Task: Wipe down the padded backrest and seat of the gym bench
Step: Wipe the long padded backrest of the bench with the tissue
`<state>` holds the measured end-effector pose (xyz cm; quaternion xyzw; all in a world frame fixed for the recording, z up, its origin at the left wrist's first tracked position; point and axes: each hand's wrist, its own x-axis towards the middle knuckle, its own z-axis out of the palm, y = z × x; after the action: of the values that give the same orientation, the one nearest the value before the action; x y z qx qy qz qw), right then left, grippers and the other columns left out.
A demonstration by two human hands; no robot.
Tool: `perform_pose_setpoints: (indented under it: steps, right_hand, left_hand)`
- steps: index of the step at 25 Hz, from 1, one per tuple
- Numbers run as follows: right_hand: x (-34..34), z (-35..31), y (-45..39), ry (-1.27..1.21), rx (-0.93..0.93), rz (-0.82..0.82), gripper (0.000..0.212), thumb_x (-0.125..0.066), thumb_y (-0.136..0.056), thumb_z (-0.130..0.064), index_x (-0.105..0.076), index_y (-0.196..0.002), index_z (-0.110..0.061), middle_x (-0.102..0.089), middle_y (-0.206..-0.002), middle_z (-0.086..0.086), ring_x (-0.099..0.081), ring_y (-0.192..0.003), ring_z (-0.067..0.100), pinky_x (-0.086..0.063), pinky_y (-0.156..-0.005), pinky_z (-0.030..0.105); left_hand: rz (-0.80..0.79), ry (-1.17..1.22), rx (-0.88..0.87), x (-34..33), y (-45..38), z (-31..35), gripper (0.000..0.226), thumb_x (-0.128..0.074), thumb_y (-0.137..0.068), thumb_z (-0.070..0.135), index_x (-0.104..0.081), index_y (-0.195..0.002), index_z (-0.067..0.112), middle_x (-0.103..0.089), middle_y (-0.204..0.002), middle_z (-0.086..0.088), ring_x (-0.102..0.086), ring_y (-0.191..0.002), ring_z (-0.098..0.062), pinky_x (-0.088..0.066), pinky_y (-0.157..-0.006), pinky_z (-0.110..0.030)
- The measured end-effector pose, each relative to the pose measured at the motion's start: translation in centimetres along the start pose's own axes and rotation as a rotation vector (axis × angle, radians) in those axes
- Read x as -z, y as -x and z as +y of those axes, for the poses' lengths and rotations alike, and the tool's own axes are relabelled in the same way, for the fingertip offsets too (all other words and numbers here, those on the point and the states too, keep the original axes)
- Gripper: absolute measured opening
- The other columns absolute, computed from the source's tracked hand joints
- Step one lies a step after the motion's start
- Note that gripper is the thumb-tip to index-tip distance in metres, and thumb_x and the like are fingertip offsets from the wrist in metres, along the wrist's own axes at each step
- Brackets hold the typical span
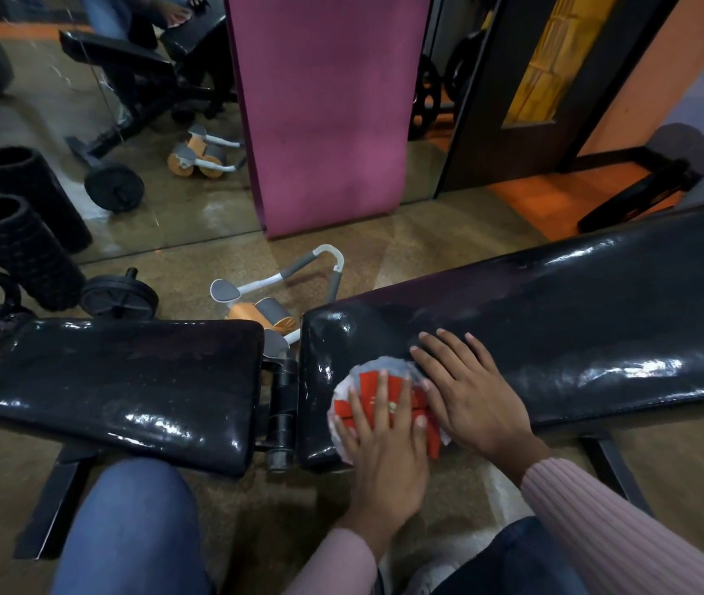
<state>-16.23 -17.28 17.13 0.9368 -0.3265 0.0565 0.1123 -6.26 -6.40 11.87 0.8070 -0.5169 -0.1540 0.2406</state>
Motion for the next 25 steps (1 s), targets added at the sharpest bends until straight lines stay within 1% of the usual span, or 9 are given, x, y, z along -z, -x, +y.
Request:
perform_pose_setpoints:
  steps: [2,5,9,12,14,18,21,23,25]
  right_hand:
    - [0.1,-0.1,-0.2,-0.012,0.002,0.001,0.049,-0.025,-0.102,-0.036,-0.049,-0.140,-0.016,-0.046,-0.148,0.006,-0.036,-0.141,0.023,-0.023,-0.115,0.046]
    - [0.3,-0.1,-0.2,-0.026,-0.011,0.013,0.049,-0.025,-0.102,-0.035,-0.048,-0.141,-0.017,-0.047,-0.148,0.004,-0.037,-0.140,0.022,-0.023,-0.116,0.045]
    - [0.3,-0.1,-0.1,-0.022,-0.015,0.009,0.049,-0.027,-0.102,-0.037,-0.048,-0.142,-0.018,-0.046,-0.149,0.003,-0.036,-0.141,0.021,-0.021,-0.116,0.044]
    - [0.1,-0.1,-0.1,-0.018,-0.020,0.014,0.049,-0.025,-0.102,-0.037,-0.049,-0.141,-0.018,-0.047,-0.148,0.003,-0.036,-0.141,0.021,-0.021,-0.116,0.044]
    - [0.3,-0.1,-0.2,-0.011,-0.006,0.008,0.050,-0.024,-0.102,-0.037,-0.049,-0.141,-0.017,-0.047,-0.148,0.004,-0.037,-0.141,0.022,-0.021,-0.116,0.045]
    - [0.1,-0.1,-0.1,-0.024,0.003,0.015,0.049,-0.026,-0.102,-0.035,-0.050,-0.141,-0.016,-0.047,-0.148,0.005,-0.038,-0.140,0.023,-0.022,-0.115,0.045]
    - [0.1,-0.1,-0.3,-0.009,-0.019,0.007,0.049,-0.027,-0.102,-0.036,-0.049,-0.141,-0.018,-0.047,-0.148,0.003,-0.037,-0.141,0.021,-0.022,-0.116,0.045]
    - [0.0,0.1,-0.4,-0.014,-0.021,0.006,0.049,-0.027,-0.102,-0.036,-0.049,-0.142,-0.018,-0.046,-0.149,0.003,-0.036,-0.142,0.021,-0.022,-0.116,0.045]
    - [0.1,0.1,-0.3,-0.006,-0.025,0.006,0.050,-0.025,-0.102,-0.036,-0.048,-0.142,-0.017,-0.046,-0.149,0.003,-0.036,-0.142,0.022,-0.022,-0.116,0.045]
  left_hand:
    - [-0.024,0.050,-0.005,1.1,-2.7,0.3,0.059,0.009,-0.088,0.060,0.008,-0.146,0.047,0.019,-0.154,0.015,0.024,-0.142,-0.025,0.016,-0.112,-0.052]
    - [-0.022,0.081,0.093,1.7,-5.3,-2.7,0.051,-0.009,-0.097,0.055,0.001,-0.146,0.050,0.005,-0.159,0.013,0.014,-0.145,-0.020,0.006,-0.116,-0.051]
    - [-0.011,0.150,0.235,1.1,-2.1,-6.0,0.056,0.007,-0.083,0.067,0.010,-0.138,0.055,0.006,-0.159,0.011,0.007,-0.146,-0.024,-0.001,-0.117,-0.051]
    - [-0.013,0.094,0.166,0.2,1.7,-3.3,0.067,0.016,-0.081,0.070,0.003,-0.144,0.052,0.010,-0.156,0.011,0.016,-0.144,-0.031,0.008,-0.112,-0.056]
    - [-0.076,0.046,0.082,0.8,0.0,-1.0,0.066,0.023,-0.076,0.068,0.014,-0.141,0.056,0.023,-0.154,0.013,0.031,-0.138,-0.028,0.017,-0.108,-0.056]
    - [-0.130,0.074,0.088,2.4,-6.6,-1.5,0.048,-0.012,-0.098,0.054,0.002,-0.143,0.056,0.013,-0.158,0.014,0.020,-0.144,-0.025,0.009,-0.113,-0.057]
    - [-0.094,0.141,0.256,2.6,-6.6,-4.5,0.048,-0.017,-0.100,0.050,-0.004,-0.146,0.052,0.003,-0.160,0.009,0.009,-0.146,-0.026,-0.002,-0.115,-0.055]
    - [-0.096,0.114,0.290,2.4,-3.9,-4.4,0.050,-0.012,-0.098,0.055,-0.002,-0.147,0.050,0.006,-0.160,0.009,0.011,-0.145,-0.028,-0.001,-0.115,-0.056]
    - [-0.126,0.037,0.206,2.4,-0.7,-2.5,0.062,0.012,-0.084,0.068,0.010,-0.144,0.053,0.018,-0.157,0.011,0.022,-0.143,-0.031,0.007,-0.113,-0.057]
